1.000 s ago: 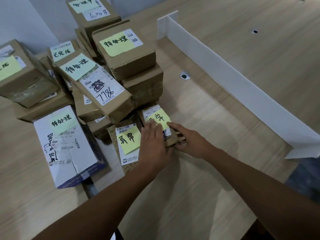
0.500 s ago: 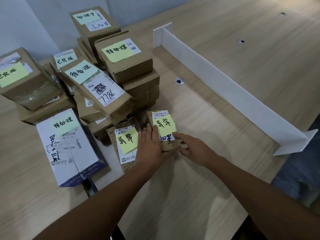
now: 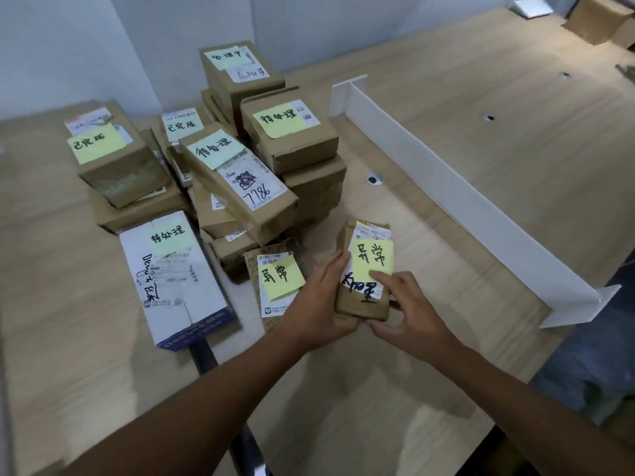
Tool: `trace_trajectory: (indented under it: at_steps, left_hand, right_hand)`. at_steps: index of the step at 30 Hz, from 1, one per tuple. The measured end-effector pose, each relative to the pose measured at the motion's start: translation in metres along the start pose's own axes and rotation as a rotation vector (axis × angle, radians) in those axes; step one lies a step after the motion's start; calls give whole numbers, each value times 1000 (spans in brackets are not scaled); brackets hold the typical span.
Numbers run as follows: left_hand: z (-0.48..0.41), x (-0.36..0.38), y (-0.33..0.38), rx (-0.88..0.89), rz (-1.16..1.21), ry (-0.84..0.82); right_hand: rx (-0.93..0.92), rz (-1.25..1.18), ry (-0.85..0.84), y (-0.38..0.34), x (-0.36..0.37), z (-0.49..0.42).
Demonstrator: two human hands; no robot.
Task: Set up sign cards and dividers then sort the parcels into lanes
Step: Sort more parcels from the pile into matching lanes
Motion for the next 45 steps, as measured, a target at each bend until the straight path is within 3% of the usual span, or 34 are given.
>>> trace_trajectory:
  at_steps: [6,12,17,25,28,35,45]
  left_hand:
    - [53,-60,20,110,91,131]
    - [146,-141,16,96,103,353]
    - [262,-219,-8,65,84,525]
    - [480,-325,-54,-71,-72,754]
    - [554,-339,-78,-167,-72,806]
    - [621,-326,-151,-323,-29,748]
    - [591,-277,-225,-371,45,582]
  right_hand:
    - [-152,50,-25,-79,-4,6]
    - [-341,60,-100,-187,41,-11]
    - [-553,96,-156,-297,121,-15]
    - [-740,-56,-300,-466,295,18]
    - [-732,-121,-414,-503,363,38]
    - [-615,-40,-577,-498,465,50]
    - [-419,181,-705,-429,497,22]
Point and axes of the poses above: each hand's wrist, its own z-axis away from the middle knuckle, its own x-axis out of the palm, y = z × x, the point moved 1 cm from there along -z, towards the middle knuckle, and after that the axes turned 3 degrees about -y, right-handed, at the moved point
